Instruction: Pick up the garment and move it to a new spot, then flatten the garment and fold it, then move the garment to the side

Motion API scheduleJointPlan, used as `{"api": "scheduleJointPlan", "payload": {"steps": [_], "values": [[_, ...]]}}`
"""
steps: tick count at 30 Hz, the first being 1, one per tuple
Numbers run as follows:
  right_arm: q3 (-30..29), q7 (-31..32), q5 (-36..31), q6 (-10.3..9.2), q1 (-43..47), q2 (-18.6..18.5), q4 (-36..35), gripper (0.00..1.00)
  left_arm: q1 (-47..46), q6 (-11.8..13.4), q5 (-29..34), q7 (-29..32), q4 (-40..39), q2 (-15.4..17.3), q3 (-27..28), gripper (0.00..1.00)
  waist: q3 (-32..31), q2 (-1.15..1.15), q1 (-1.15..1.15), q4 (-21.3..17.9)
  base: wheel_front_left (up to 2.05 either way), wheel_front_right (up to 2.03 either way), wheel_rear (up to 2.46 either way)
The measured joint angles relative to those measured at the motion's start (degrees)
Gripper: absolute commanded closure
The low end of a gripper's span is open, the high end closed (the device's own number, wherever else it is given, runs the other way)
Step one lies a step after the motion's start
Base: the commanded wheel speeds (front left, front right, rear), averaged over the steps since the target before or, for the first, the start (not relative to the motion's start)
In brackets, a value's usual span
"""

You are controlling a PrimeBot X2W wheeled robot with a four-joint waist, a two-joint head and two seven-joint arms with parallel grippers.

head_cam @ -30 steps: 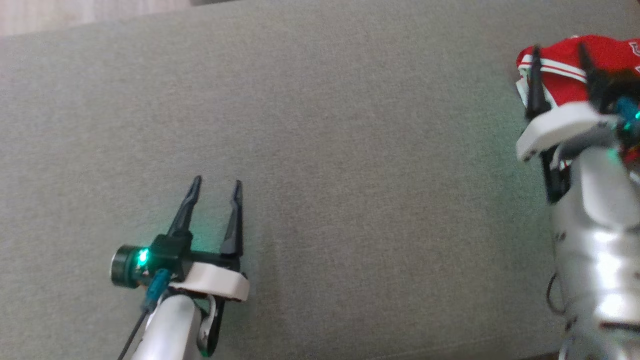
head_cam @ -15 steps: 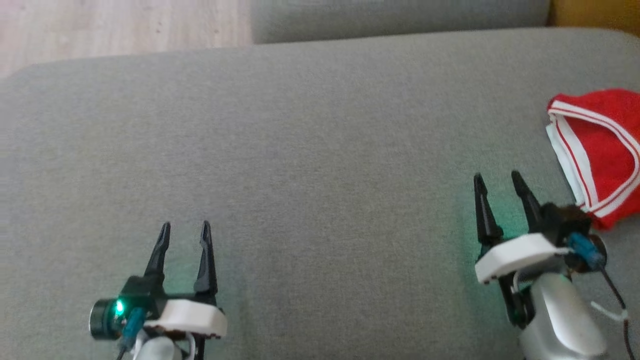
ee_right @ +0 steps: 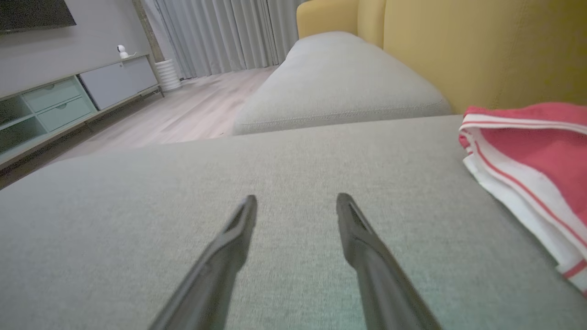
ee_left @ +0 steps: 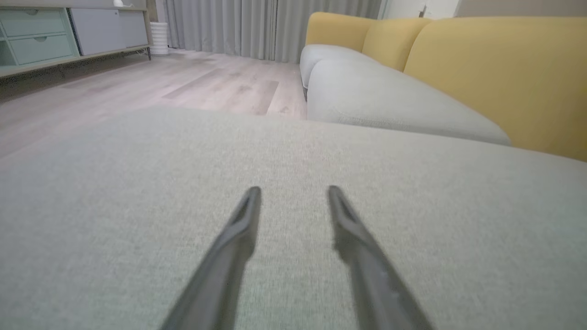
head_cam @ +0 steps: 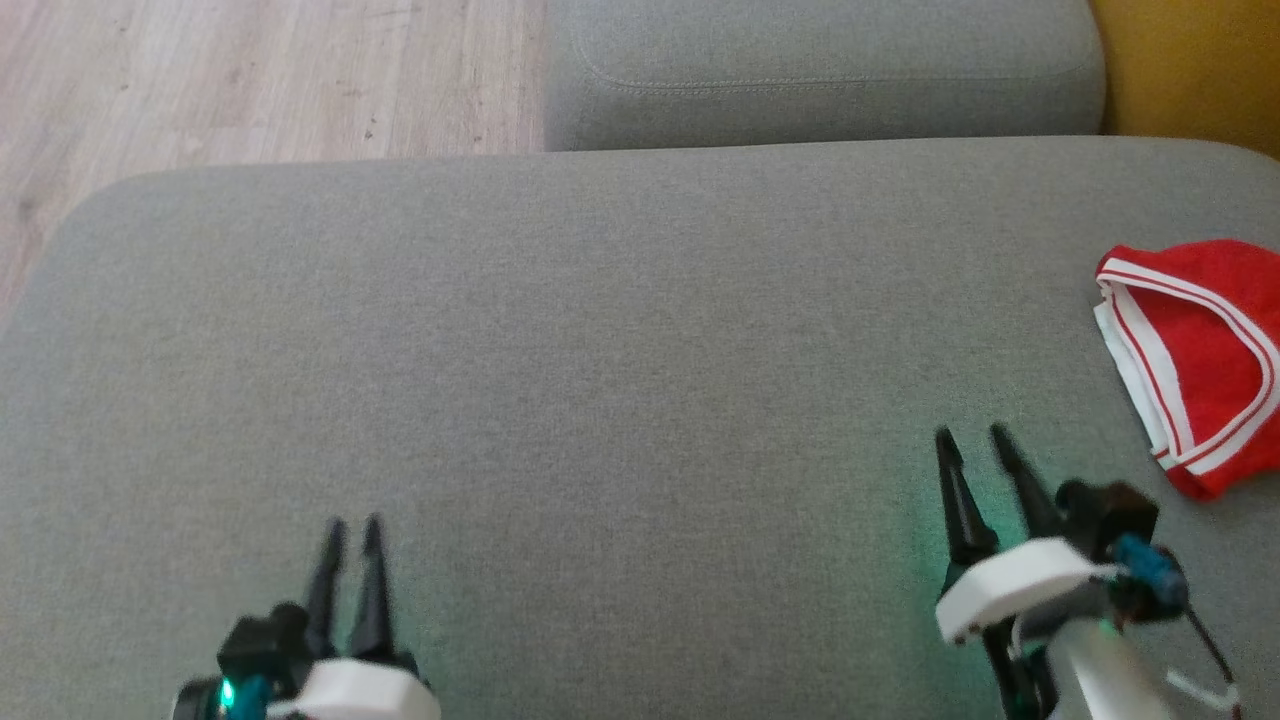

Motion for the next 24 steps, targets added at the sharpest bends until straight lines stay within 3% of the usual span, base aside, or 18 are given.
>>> {"api": "scheduleJointPlan", "payload": {"steps": [5, 24], "values": [[0.0, 0.3, 0.4, 0.00, 3.5, 0.1, 3.5, 1.00, 2.6, 0.0, -0.4, 0.6, 3.6, 0.0, -0.1, 1.00, -0.1, 0.00, 0.00, 0.0, 0.00, 0.00, 0.00], [-1.7, 3.3, 13.0, 0.00, 3.9, 0.2, 0.7, 1.00, 2.6, -0.8, -12.6, 3.6, 2.2, 0.0, 1.1, 1.00, -0.3, 0.00, 0.01, -0.4, 0.00, 0.00, 0.00]]}}
